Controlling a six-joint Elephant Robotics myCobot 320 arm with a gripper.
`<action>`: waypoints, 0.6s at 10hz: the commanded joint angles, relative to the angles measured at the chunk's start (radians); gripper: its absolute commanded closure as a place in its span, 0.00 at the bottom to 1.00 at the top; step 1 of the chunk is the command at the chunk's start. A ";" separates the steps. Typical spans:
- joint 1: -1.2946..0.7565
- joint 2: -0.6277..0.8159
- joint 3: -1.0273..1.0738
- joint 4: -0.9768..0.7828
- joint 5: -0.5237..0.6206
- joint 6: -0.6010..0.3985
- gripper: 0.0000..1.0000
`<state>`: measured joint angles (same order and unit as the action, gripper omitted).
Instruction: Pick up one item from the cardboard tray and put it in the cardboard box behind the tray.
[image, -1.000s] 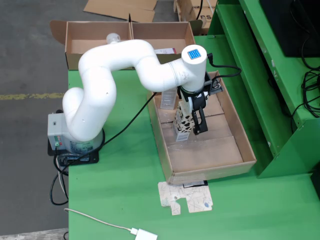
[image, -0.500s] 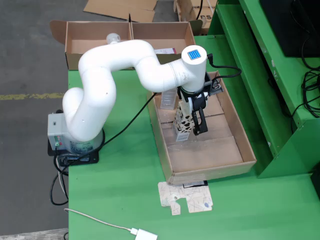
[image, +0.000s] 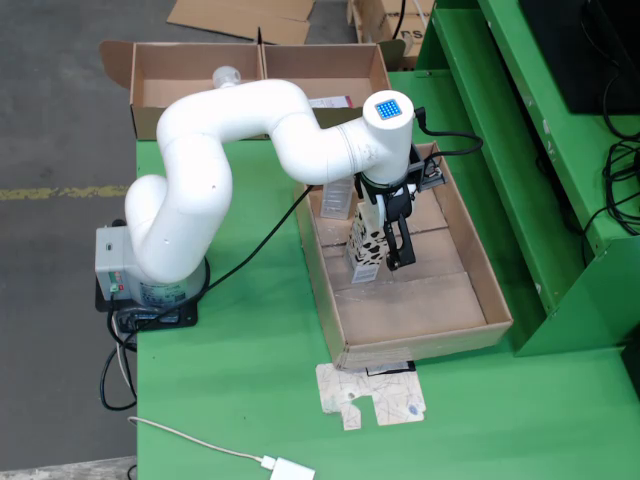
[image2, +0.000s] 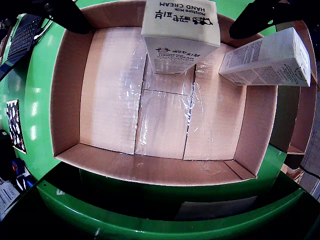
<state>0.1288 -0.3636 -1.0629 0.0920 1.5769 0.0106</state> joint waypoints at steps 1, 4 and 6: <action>0.005 0.034 0.023 0.014 0.000 0.004 0.00; 0.005 0.034 0.023 0.014 0.000 0.004 0.20; 0.005 0.034 0.023 0.014 0.000 0.004 0.40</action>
<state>0.1288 -0.3636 -1.0629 0.0920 1.5769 0.0106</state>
